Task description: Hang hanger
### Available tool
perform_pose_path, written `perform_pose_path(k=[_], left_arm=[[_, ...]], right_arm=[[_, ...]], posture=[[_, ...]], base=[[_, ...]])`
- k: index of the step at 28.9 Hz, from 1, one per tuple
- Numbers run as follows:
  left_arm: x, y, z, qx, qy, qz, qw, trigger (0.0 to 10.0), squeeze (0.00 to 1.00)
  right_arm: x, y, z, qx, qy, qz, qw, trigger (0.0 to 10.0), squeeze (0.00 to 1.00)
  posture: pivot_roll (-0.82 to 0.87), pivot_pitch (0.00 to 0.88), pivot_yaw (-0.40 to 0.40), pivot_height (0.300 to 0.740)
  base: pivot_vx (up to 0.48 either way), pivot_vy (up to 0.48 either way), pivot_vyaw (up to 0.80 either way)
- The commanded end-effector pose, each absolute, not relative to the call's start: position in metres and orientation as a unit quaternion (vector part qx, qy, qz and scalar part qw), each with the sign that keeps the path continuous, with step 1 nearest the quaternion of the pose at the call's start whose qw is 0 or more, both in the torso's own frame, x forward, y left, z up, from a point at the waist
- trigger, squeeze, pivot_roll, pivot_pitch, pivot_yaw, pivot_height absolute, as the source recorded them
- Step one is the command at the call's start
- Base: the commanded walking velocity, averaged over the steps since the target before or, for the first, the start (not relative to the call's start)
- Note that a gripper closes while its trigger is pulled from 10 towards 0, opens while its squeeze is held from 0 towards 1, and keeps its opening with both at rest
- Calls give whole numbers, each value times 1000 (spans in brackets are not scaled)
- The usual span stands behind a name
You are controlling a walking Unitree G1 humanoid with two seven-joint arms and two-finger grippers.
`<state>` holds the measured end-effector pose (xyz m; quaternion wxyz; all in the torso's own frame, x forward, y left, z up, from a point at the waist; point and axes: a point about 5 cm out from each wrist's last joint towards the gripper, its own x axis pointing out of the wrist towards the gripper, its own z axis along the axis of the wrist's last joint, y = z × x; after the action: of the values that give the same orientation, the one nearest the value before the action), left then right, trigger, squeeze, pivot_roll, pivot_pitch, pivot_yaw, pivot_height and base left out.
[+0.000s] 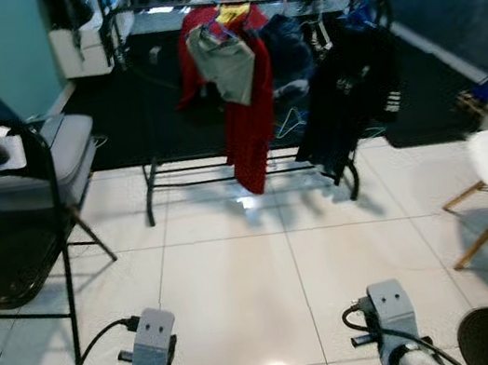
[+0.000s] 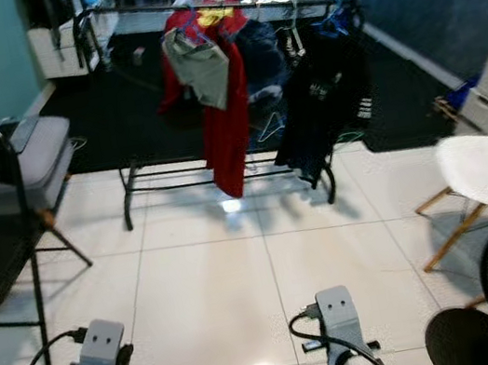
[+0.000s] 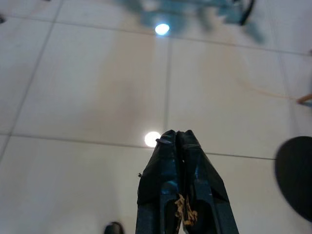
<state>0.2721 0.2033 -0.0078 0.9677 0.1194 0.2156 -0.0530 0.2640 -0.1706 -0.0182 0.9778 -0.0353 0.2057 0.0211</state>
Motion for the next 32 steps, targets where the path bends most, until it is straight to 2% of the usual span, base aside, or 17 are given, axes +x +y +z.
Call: perform_pose_path(k=[1, 16, 32], left_arm=[[275, 201, -5, 117, 210, -55, 969, 10000, 0], [278, 198, -2, 133, 198, -66, 969, 10000, 0], [278, 196, -2, 137, 198, -71, 968, 10000, 0]], right_arm=[[267, -174, -15, -36, 196, 13, 980, 10000, 0], [269, -173, -13, -41, 189, 18, 981, 10000, 0], [268, -173, -14, -33, 196, 11, 980, 10000, 0]], posture=[[-92, 38, 58, 740], [-89, 42, 58, 740], [-89, 42, 62, 740]], base=[[480, 0, 0], [480, 0, 0], [476, 0, -677]])
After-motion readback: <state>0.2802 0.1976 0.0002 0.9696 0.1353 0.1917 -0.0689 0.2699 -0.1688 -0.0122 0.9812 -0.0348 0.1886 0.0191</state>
